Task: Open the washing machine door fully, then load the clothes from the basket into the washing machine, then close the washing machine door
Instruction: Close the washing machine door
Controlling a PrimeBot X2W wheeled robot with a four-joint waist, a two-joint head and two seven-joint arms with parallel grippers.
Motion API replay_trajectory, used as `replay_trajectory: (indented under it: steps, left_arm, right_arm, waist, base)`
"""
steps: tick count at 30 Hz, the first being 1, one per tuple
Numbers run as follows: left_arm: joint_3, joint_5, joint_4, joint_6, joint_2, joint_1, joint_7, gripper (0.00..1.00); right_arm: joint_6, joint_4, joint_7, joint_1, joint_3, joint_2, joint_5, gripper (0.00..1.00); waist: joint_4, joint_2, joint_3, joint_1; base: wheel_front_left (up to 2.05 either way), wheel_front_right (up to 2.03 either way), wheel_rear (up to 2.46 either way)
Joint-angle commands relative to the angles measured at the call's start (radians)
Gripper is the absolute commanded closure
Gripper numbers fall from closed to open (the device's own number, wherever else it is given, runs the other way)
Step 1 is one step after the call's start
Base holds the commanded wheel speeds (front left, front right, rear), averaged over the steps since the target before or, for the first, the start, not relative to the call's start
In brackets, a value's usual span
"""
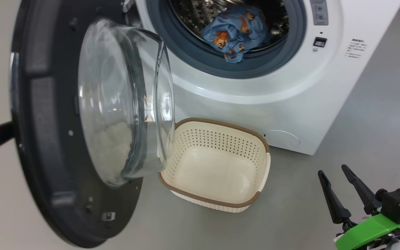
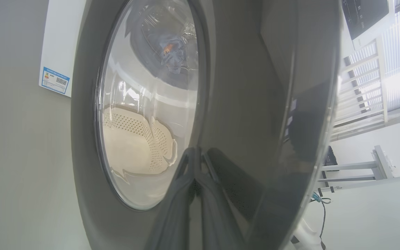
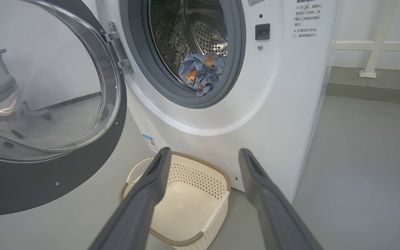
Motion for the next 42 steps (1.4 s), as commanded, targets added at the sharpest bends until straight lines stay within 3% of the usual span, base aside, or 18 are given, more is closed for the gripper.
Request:
replay_trajectory:
  steps: [1, 13, 25, 34, 42]
  left_arm:
    - [0.038, -0.004, -0.050, -0.007, 0.030, -0.027, -0.004, 1.00]
    - [0.006, 0.018, -0.115, -0.007, -0.044, -0.063, -0.032, 1.00]
    - [-0.038, 0.064, -0.093, -0.007, -0.106, -0.144, -0.083, 1.00]
    - [-0.050, 0.081, -0.060, -0.007, -0.109, -0.168, -0.117, 1.00]
    - [-0.056, 0.086, -0.054, -0.007, -0.099, -0.148, -0.151, 1.00]
  right_arm:
    - [0.008, -0.026, -0.005, 0.002, 0.015, -0.006, -0.009, 0.00]
    - [0.008, -0.035, -0.005, 0.001, -0.007, 0.017, -0.016, 0.00]
    - [0.008, -0.041, -0.005, -0.012, -0.024, 0.042, -0.020, 0.00]
    - [0.008, -0.045, -0.005, -0.014, -0.033, 0.051, -0.022, 0.00]
    - [0.008, -0.046, -0.005, -0.011, -0.045, 0.052, -0.024, 0.00]
  waist:
    - [-0.019, 0.0000, -0.002, 0.0000]
    - [-0.133, 0.0000, 0.009, 0.0000]
    - [-0.268, 0.0000, 0.027, 0.0000]
    - [-0.334, 0.0000, 0.034, 0.0000]
    - [-0.333, 0.0000, 0.032, 0.0000]
  base:
    - [0.00, 0.00, 0.00]
    - [0.00, 0.00, 0.00]
    - [0.00, 0.00, 0.00]
    - [0.00, 0.00, 0.00]
    - [0.00, 0.00, 0.00]
